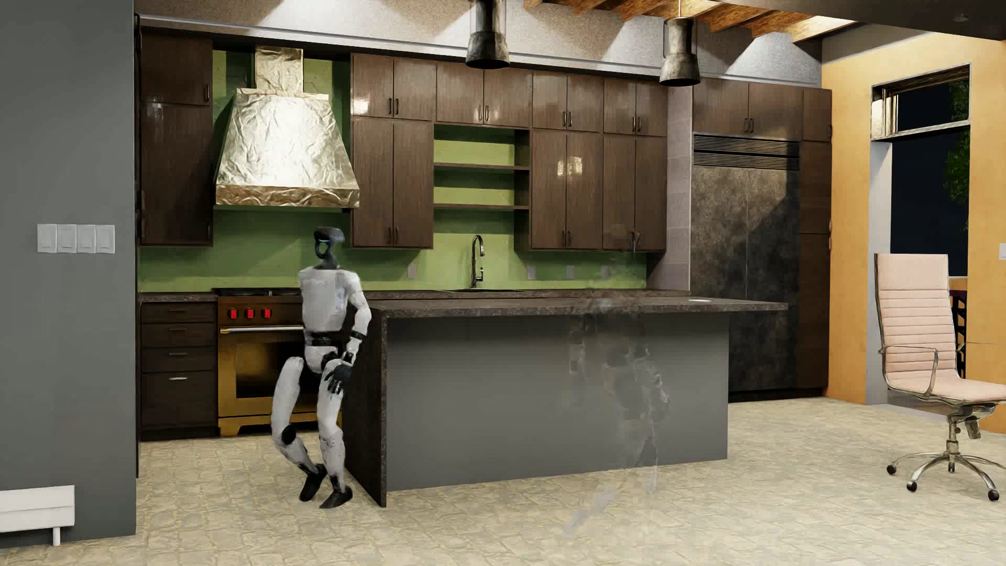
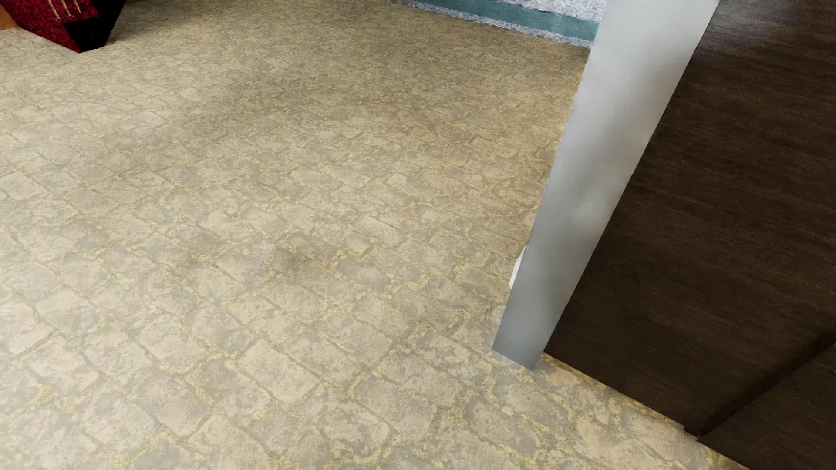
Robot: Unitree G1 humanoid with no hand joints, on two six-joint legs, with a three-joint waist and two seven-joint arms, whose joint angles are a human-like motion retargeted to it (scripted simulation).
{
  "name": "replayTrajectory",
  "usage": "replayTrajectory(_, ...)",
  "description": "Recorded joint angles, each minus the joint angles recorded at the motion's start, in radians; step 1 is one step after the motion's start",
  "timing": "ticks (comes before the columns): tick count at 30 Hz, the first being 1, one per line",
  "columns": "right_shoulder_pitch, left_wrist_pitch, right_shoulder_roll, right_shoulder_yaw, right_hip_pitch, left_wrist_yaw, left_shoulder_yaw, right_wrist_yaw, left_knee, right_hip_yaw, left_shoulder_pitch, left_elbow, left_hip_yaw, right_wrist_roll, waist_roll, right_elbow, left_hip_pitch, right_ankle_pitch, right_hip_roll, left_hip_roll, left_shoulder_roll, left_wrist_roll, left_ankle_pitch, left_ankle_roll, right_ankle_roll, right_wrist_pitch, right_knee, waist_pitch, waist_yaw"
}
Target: Head to the officechair
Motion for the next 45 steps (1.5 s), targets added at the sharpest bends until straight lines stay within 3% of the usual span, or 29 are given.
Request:
replayTrajectory(2,-0.016,0.0,0.001,-0.043,-0.031,0.0,0.101,0.0,-0.017,0.0,-0.024,-0.099,0.0,0.0,0.01,-0.024,0.099,0.053,0.028,0.009,-0.004,0.0,-0.056,0.0,0.0,0.0,-0.317,0.027,-0.013)
replayTrajectory(5,-0.052,0.0,-0.019,-0.187,-0.059,0.0,0.143,0.0,-0.02,0.0,-0.025,-0.172,0.0,0.0,0.018,-0.081,0.201,0.263,0.028,0.023,-0.016,0.0,-0.097,0.0,0.0,0.0,-0.646,0.038,0.023)
replayTrajectory(7,-0.075,0.0,-0.045,-0.28,-0.054,0.0,0.101,0.0,-0.021,0.0,0.015,-0.143,0.0,0.0,0.031,-0.112,0.286,0.292,0.028,0.054,-0.021,0.0,-0.084,0.0,0.0,0.0,-0.637,0.053,0.038)
replayTrajectory(9,-0.094,0.0,-0.063,-0.33,-0.042,0.0,0.0,0.0,-0.01,0.0,0.076,-0.032,0.0,0.0,0.046,-0.109,0.329,0.353,0.036,0.095,-0.02,0.0,0.0,0.0,0.0,0.0,-0.562,0.03,0.043)
replayTrajectory(11,-0.124,0.0,-0.077,-0.31,0.036,0.0,-0.163,0.0,0.18,0.0,0.127,0.131,0.0,0.0,0.076,-0.071,0.241,0.255,0.046,0.146,-0.027,0.0,0.215,0.0,0.0,0.0,-0.516,0.018,0.048)
replayTrajectory(13,-0.147,0.0,-0.089,-0.318,0.09,0.0,-0.346,0.0,0.6,0.0,0.117,0.196,0.0,0.0,0.101,-0.09,-0.067,0.136,0.047,0.15,-0.006,0.0,0.368,0.0,0.0,0.0,-0.52,-0.001,0.07)
replayTrajectory(15,-0.171,0.0,-0.09,-0.328,0.115,0.0,-0.276,0.0,0.791,0.0,0.135,0.158,0.0,0.0,0.083,-0.112,-0.323,0.07,0.029,0.084,0.021,0.0,0.353,0.0,0.0,0.0,-0.543,-0.021,0.163)
replayTrajectory(17,-0.186,0.0,-0.098,-0.348,0.221,0.0,-0.178,0.0,0.602,0.0,0.172,0.097,0.0,0.0,0.068,-0.138,-0.431,0.03,0.024,0.027,0.03,0.0,0.373,0.0,0.0,0.0,-0.591,-0.014,0.224)
replayTrajectory(19,-0.174,0.0,-0.109,-0.408,0.36,0.0,-0.108,0.0,0.25,0.0,0.207,0.059,0.0,0.0,0.093,-0.17,-0.406,-0.011,0.07,0.037,0.006,0.0,0.515,0.0,0.0,0.0,-0.641,0.02,0.282)
replayTrajectory(20,-0.178,0.0,-0.115,-0.42,0.399,0.0,-0.103,0.0,0.122,0.0,0.217,0.05,0.0,0.0,0.107,-0.178,-0.392,-0.037,0.089,0.041,-0.014,0.0,0.514,0.0,0.0,0.0,-0.644,0.028,0.305)
replayTrajectory(22,-0.195,0.0,-0.117,-0.42,0.468,0.0,-0.131,0.0,0.045,0.0,0.234,0.04,0.0,0.0,0.12,-0.186,-0.362,-0.079,0.125,0.038,-0.054,0.0,0.234,0.0,0.0,0.0,-0.646,0.03,0.316)
replayTrajectory(25,-0.146,0.0,-0.088,-0.442,0.513,0.0,-0.17,0.0,0.079,0.0,0.262,0.045,0.0,0.0,0.093,-0.221,-0.351,-0.079,0.126,0.033,-0.076,0.0,0.213,0.0,0.0,0.0,-0.596,-0.023,0.315)
replayTrajectory(27,-0.123,0.0,-0.056,-0.369,0.453,0.0,-0.201,0.0,0.059,0.0,0.237,0.097,0.0,0.0,0.041,-0.172,-0.324,0.034,0.064,-0.017,-0.073,0.0,0.254,0.0,0.0,0.0,-0.426,-0.047,0.285)
replayTrajectory(29,-0.104,0.0,-0.039,-0.271,0.255,0.0,-0.183,0.0,0.072,0.0,0.181,0.092,0.0,0.0,0.017,-0.129,-0.265,0.232,-0.03,-0.031,-0.044,0.0,0.069,0.0,0.0,0.0,-0.077,-0.067,0.217)
replayTrajectory(30,-0.098,0.0,-0.036,-0.221,0.179,0.0,-0.15,0.0,0.065,0.0,0.139,0.081,0.0,0.0,0.02,-0.107,-0.22,0.235,-0.054,-0.038,-0.033,0.0,0.024,0.0,0.0,0.0,0.053,-0.057,0.166)
replayTrajectory(32,-0.075,0.0,-0.026,-0.143,0.095,0.0,-0.007,0.0,0.039,0.0,0.072,0.018,0.0,0.0,0.043,-0.059,-0.101,0.079,-0.059,-0.029,-0.018,0.0,-0.025,0.0,0.0,0.0,0.103,-0.021,0.111)
replayTrajectory(34,-0.057,0.0,-0.024,-0.109,0.01,0.0,0.152,0.0,0.016,0.0,0.034,-0.102,0.0,0.0,0.052,-0.052,-0.017,-0.025,-0.008,-0.016,-0.006,0.0,-0.048,0.0,0.0,0.0,-0.064,-0.001,0.072)
replayTrajectory(36,-0.056,0.0,-0.028,-0.134,-0.026,0.0,0.212,0.0,-0.007,0.0,-0.01,-0.175,0.0,0.0,0.056,-0.058,0.042,0.052,0.038,0.002,-0.003,0.0,-0.042,0.0,0.0,0.0,-0.321,0.019,0.019)
replayTrajectory(38,-0.068,0.0,-0.046,-0.176,-0.048,0.0,0.178,0.0,-0.021,0.0,-0.055,-0.158,0.0,0.0,0.055,-0.074,0.095,0.176,0.061,0.016,-0.015,0.0,-0.044,0.0,0.0,0.0,-0.528,0.032,0.003)
replayTrajectory(41,-0.11,0.0,-0.073,-0.265,-0.083,0.0,0.082,0.0,-0.024,0.0,-0.024,-0.087,0.0,0.0,0.044,-0.099,0.188,0.252,0.113,0.032,-0.026,0.0,-0.054,0.0,0.0,0.0,-0.634,0.056,0.027)
replayTrajectory(43,-0.114,0.0,-0.083,-0.372,-0.088,0.0,-0.07,0.0,-0.023,0.0,0.027,0.008,0.0,0.0,0.029,-0.14,0.247,0.246,0.124,0.032,-0.025,0.0,-0.047,0.0,0.0,0.0,-0.615,0.048,0.005)
replayTrajectory(45,-0.113,0.0,-0.101,-0.416,-0.081,0.0,-0.262,0.0,-0.022,0.0,0.092,0.137,0.0,0.0,0.07,-0.153,0.299,0.261,0.127,0.067,-0.054,0.0,0.022,0.0,0.0,0.0,-0.552,0.034,-0.03)
